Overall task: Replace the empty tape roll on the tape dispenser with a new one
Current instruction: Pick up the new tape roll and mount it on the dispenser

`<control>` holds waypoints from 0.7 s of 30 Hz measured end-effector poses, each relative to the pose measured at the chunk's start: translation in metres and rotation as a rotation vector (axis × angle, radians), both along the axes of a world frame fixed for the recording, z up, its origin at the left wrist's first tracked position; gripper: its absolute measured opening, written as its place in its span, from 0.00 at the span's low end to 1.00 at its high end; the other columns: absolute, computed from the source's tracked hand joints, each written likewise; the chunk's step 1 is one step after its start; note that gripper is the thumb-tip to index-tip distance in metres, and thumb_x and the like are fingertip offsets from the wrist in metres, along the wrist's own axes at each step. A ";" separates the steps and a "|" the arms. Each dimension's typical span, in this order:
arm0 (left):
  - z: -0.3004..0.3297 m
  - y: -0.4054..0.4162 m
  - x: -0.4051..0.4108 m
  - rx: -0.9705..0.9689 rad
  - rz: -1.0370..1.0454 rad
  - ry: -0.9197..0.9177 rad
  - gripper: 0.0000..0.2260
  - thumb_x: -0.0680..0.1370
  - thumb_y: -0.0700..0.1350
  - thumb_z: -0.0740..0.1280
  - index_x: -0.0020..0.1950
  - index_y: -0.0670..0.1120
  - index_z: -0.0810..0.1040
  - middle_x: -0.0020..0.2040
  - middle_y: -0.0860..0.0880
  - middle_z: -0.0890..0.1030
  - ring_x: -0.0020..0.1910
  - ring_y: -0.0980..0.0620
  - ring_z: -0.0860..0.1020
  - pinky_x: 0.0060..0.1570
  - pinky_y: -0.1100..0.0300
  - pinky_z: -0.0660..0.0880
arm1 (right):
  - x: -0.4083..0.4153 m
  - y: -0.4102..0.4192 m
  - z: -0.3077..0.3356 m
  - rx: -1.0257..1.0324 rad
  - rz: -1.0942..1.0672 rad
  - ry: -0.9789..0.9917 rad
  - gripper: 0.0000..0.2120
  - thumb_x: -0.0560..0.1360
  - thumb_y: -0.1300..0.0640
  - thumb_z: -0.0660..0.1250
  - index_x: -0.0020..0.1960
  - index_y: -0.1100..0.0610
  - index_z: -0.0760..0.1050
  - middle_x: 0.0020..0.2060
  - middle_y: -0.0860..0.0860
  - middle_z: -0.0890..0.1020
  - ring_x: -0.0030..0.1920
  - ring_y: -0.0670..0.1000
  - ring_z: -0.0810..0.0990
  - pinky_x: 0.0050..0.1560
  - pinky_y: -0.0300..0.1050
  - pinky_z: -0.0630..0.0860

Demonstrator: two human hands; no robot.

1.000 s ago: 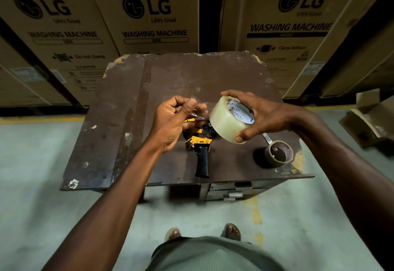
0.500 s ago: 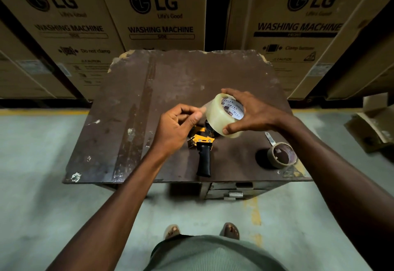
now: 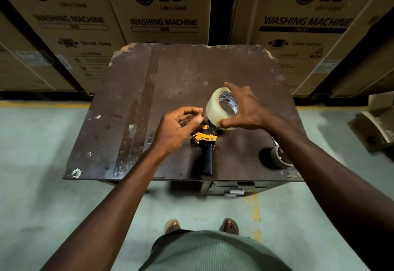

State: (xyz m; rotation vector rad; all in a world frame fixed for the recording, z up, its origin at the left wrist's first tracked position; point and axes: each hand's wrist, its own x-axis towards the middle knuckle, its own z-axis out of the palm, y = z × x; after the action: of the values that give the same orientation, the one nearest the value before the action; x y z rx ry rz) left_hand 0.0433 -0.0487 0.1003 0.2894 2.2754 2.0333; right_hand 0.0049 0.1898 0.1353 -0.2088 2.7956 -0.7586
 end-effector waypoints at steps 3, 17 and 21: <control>-0.012 -0.004 -0.017 -0.034 0.082 -0.036 0.09 0.78 0.38 0.71 0.58 0.45 0.81 0.52 0.51 0.85 0.51 0.60 0.83 0.54 0.64 0.78 | -0.009 -0.004 -0.014 0.054 -0.013 -0.003 0.62 0.57 0.34 0.79 0.81 0.48 0.51 0.70 0.61 0.66 0.69 0.63 0.69 0.68 0.58 0.72; -0.084 0.029 -0.102 -0.487 -0.154 -0.284 0.23 0.79 0.56 0.66 0.71 0.47 0.75 0.69 0.44 0.78 0.69 0.50 0.74 0.72 0.53 0.68 | -0.032 -0.011 -0.090 0.108 -0.083 -0.052 0.57 0.60 0.42 0.80 0.81 0.47 0.53 0.70 0.60 0.64 0.70 0.65 0.65 0.69 0.57 0.70; -0.097 0.038 -0.107 -0.488 -0.150 -0.302 0.20 0.82 0.53 0.64 0.71 0.46 0.76 0.69 0.46 0.78 0.71 0.53 0.72 0.69 0.67 0.62 | -0.037 -0.010 -0.102 0.108 -0.106 -0.070 0.57 0.60 0.42 0.80 0.81 0.47 0.54 0.70 0.59 0.63 0.70 0.64 0.64 0.68 0.58 0.70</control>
State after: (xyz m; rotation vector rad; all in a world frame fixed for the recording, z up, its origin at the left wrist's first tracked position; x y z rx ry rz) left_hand -0.0637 -0.0111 0.0037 0.1030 2.3692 1.2925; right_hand -0.0317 0.1794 0.0333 -0.0150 2.7893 -0.6229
